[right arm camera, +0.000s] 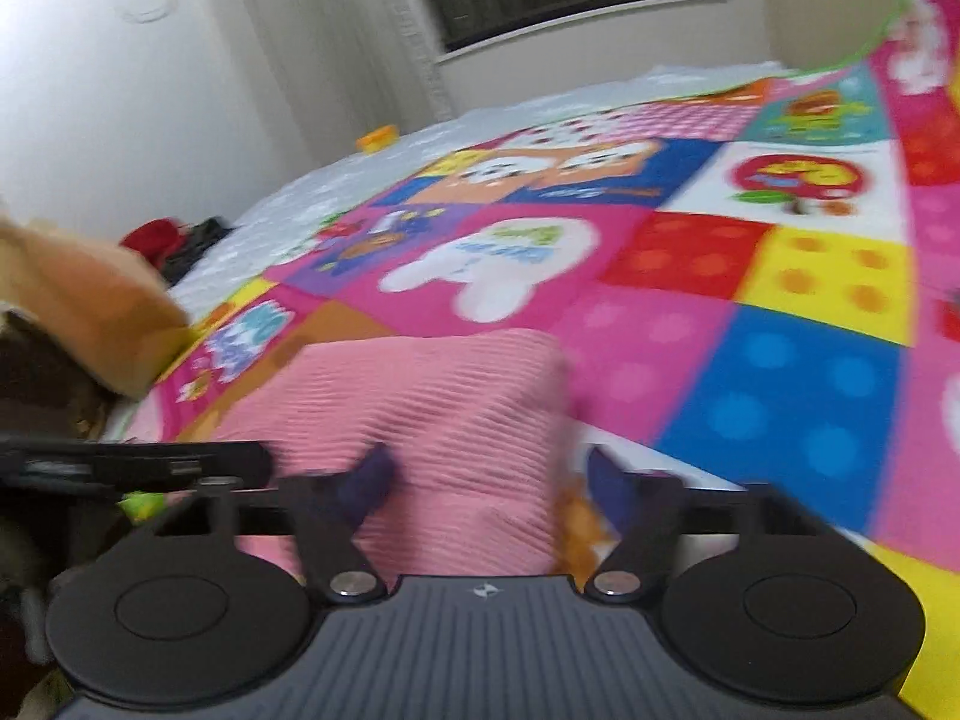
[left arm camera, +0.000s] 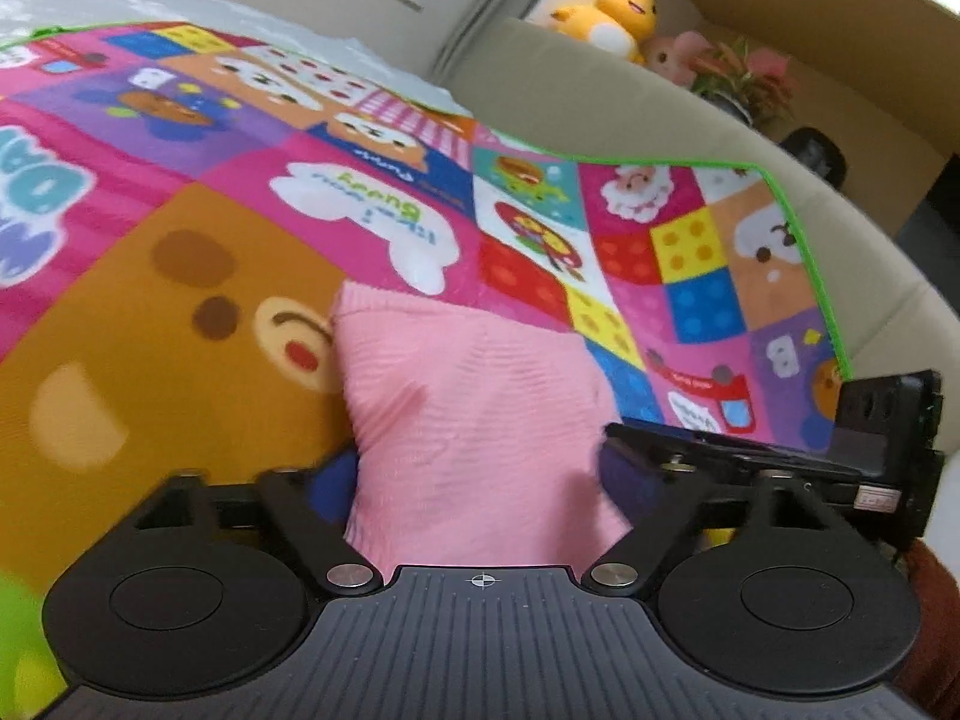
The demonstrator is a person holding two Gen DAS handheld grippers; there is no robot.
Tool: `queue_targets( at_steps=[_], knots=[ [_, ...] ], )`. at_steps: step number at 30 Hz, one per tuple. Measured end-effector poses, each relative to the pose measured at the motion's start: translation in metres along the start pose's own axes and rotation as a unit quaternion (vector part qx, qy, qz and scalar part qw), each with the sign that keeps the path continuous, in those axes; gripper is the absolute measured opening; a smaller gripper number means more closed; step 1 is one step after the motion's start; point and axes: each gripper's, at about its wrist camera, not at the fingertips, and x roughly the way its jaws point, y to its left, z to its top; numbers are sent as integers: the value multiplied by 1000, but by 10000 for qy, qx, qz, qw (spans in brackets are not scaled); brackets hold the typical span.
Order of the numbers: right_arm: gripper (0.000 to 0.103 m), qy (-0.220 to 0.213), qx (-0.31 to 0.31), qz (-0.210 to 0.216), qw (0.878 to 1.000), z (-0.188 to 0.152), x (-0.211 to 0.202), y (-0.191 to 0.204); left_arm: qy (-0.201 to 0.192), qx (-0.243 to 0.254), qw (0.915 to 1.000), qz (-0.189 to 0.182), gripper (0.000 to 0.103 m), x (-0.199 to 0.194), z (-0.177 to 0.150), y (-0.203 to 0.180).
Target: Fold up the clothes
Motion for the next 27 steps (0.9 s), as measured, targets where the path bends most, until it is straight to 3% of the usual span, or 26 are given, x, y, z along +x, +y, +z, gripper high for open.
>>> queue_targets(
  at_steps=[1,5,9,12,14,16,19,21,27],
  knots=[
    [53,6,-55,-21,10000,5,4,0,14,-2,10000,-20,61,5,5,3],
    [47,9,-245,-130,9996,27,21,-5,21,-19,10000,-58,53,24,29,16],
    [48,-92,-503,-360,9980,41,27,-8,-100,118,9995,272,54,40,53,18],
    [56,-207,-851,-522,9948,36,15,2,-192,310,9979,541,59,36,57,11],
    [69,-284,-1082,-629,9917,32,7,8,-216,468,9966,636,67,30,56,5],
    [80,-360,-1313,-736,9880,28,-1,15,-176,696,9946,755,68,26,52,0],
    [98,-36,-1586,-1036,9819,8,4,20,-150,794,9928,880,70,20,46,-2],
    [100,119,-1638,-1266,9783,-5,13,18,-149,780,9928,893,70,14,43,-5],
    [103,52,-1502,-1444,9780,-1,0,23,-177,887,9920,879,78,-9,34,-23]
  ],
)
